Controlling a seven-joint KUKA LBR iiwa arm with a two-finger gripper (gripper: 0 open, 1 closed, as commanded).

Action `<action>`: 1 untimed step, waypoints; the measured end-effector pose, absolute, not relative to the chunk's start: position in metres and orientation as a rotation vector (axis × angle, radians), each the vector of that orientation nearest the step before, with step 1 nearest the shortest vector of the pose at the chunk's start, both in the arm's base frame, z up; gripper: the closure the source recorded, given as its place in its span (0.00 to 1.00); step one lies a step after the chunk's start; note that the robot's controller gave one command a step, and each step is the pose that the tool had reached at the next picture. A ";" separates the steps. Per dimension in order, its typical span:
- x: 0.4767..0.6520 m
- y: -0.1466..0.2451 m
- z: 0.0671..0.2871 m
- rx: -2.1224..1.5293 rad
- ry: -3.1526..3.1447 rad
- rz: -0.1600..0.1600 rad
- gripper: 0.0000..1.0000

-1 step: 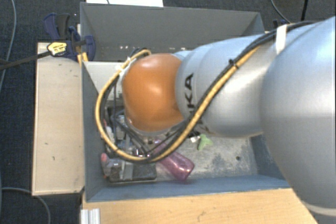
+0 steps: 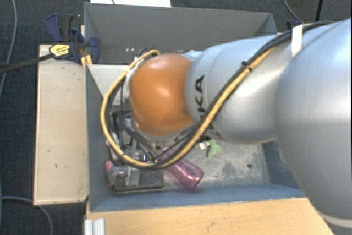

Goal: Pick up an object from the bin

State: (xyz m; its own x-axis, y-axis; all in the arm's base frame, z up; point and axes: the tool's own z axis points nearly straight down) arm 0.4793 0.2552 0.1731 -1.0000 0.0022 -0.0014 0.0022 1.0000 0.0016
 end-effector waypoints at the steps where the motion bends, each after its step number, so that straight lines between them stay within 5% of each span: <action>1: 0.481 0.246 0.127 -0.164 3.136 0.003 0.00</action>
Offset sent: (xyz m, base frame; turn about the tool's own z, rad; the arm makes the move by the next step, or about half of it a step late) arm 0.0009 -0.0074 -0.1031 -0.2587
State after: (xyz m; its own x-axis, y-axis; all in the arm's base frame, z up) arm 0.4810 0.2463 0.1267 -0.9945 -0.1046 -0.0016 -0.1046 0.9945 0.0019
